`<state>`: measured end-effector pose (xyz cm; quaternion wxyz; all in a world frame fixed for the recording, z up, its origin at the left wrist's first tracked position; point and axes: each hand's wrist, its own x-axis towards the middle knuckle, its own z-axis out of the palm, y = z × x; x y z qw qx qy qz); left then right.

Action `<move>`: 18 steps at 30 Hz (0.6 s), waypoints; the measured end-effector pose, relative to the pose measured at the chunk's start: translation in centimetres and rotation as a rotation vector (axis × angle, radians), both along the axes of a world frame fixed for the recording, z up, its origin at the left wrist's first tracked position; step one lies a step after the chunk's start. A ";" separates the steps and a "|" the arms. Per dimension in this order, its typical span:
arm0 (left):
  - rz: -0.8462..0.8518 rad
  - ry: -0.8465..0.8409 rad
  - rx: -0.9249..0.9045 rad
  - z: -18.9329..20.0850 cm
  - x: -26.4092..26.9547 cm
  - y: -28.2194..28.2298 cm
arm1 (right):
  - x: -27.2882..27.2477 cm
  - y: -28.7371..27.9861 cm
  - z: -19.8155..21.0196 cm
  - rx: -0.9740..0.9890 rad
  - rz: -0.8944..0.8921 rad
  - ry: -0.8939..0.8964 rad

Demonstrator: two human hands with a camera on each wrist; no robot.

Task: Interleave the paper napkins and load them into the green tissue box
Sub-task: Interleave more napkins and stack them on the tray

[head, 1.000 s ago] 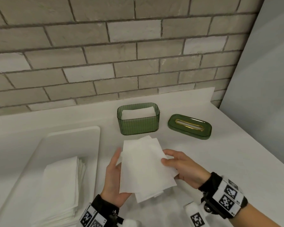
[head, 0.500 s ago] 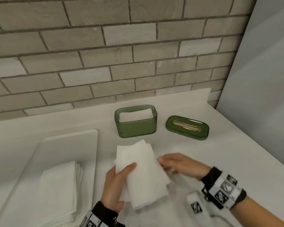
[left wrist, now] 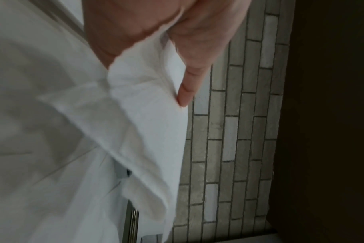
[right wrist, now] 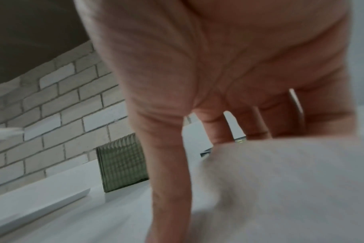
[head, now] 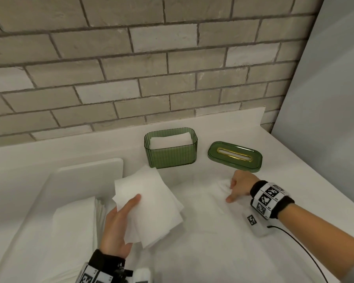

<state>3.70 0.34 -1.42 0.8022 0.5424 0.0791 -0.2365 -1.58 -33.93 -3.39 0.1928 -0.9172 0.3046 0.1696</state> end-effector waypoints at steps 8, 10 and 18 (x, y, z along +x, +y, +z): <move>0.064 -0.247 0.190 -0.5 -1.5 -0.7 | -1.2 2.7 5.7 0.334 0.066 -0.758; 0.039 -0.266 0.194 -0.5 -1.4 -1.1 | -2.1 5.3 9.6 0.527 0.163 -0.904; -0.064 -0.263 0.100 0.9 -2.0 -3.5 | -4.3 10.9 13.8 1.123 0.116 -1.143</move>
